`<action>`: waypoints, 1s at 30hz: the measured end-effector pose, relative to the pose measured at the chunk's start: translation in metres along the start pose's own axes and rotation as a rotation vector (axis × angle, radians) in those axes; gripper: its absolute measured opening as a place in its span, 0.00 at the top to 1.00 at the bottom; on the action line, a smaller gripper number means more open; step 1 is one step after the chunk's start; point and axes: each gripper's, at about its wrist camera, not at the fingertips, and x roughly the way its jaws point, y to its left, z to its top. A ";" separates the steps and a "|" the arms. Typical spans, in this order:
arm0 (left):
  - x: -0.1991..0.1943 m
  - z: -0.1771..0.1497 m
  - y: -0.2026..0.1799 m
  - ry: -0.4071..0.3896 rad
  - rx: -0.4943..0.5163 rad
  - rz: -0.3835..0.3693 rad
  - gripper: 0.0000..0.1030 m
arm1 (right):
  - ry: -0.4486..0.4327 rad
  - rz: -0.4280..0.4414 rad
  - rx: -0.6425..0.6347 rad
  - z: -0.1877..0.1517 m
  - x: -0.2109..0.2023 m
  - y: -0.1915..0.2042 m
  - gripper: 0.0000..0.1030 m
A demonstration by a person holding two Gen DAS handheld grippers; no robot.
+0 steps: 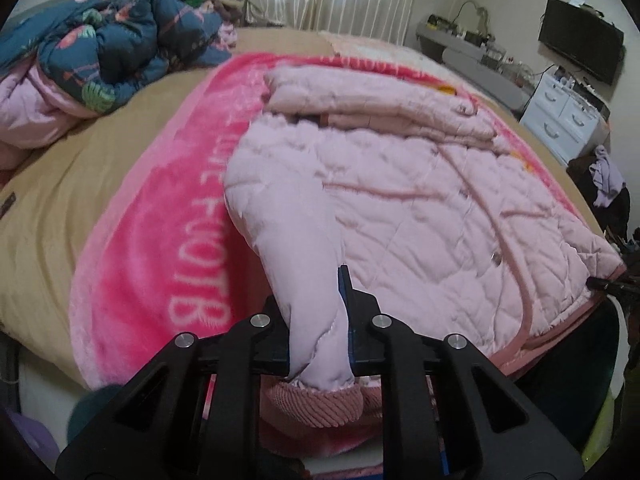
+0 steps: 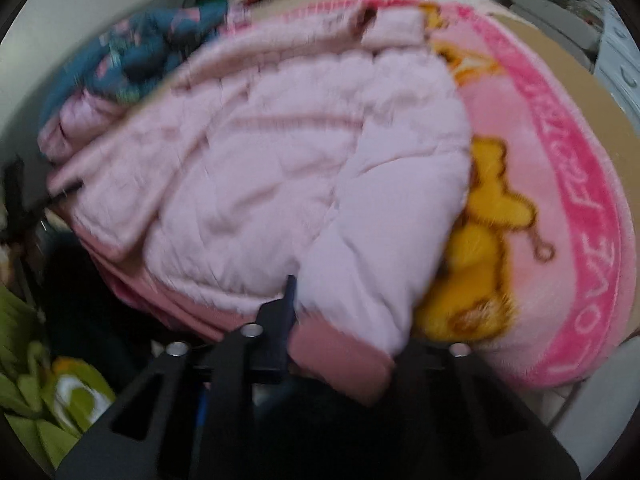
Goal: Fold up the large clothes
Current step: 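Lift the hem with both tools and fold it toward the collar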
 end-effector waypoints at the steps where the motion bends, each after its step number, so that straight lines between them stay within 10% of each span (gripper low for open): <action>1: -0.002 0.005 -0.001 -0.012 0.005 -0.001 0.92 | -0.039 0.010 0.012 0.005 -0.009 0.000 0.86; 10: -0.015 0.039 -0.005 -0.087 0.017 -0.002 0.92 | -0.308 0.077 0.067 0.055 -0.056 -0.002 0.88; 30: -0.022 0.110 0.001 -0.196 -0.035 -0.026 0.91 | -0.439 0.080 0.115 0.115 -0.072 -0.011 0.89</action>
